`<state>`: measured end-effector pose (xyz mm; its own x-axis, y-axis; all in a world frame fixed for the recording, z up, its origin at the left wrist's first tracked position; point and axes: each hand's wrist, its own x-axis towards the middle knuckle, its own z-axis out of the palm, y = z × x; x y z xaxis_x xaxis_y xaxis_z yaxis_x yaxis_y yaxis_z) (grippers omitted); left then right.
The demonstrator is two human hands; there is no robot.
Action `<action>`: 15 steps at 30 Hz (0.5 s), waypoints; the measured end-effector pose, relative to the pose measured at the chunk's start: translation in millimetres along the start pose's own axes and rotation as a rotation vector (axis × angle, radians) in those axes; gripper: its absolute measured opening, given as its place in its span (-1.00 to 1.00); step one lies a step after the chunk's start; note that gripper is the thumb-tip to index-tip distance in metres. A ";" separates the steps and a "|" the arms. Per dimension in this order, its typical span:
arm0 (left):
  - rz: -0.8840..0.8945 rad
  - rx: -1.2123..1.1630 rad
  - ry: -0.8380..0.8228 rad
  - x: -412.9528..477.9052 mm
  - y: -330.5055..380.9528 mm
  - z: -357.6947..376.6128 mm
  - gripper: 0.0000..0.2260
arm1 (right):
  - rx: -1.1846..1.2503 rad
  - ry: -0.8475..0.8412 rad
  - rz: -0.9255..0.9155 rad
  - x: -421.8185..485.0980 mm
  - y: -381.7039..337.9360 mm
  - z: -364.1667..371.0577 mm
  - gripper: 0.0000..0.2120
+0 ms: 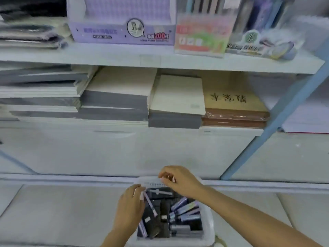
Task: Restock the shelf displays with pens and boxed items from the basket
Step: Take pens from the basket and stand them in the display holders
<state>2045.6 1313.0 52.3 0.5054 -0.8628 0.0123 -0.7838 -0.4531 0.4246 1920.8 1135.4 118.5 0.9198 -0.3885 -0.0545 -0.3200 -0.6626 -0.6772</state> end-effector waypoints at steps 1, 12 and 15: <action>-0.049 0.032 -0.079 -10.4 -10.0 16.4 -0.59 | -0.027 -0.082 0.065 -2.9 18.3 17.5 -0.80; -0.092 0.052 -0.211 -44.5 -26.3 67.6 -0.39 | -0.338 -0.352 0.317 -48.2 128.8 107.1 -0.46; -0.113 0.038 -0.158 -48.9 -28.9 77.3 -0.45 | -0.427 -0.441 0.311 -39.7 132.2 112.2 -0.41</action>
<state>2015.7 1351.0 -30.6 0.5305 -0.8289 -0.1775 -0.7399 -0.5550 0.3802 1867.5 1135.2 -51.2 0.7484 -0.3646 -0.5541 -0.5621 -0.7922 -0.2379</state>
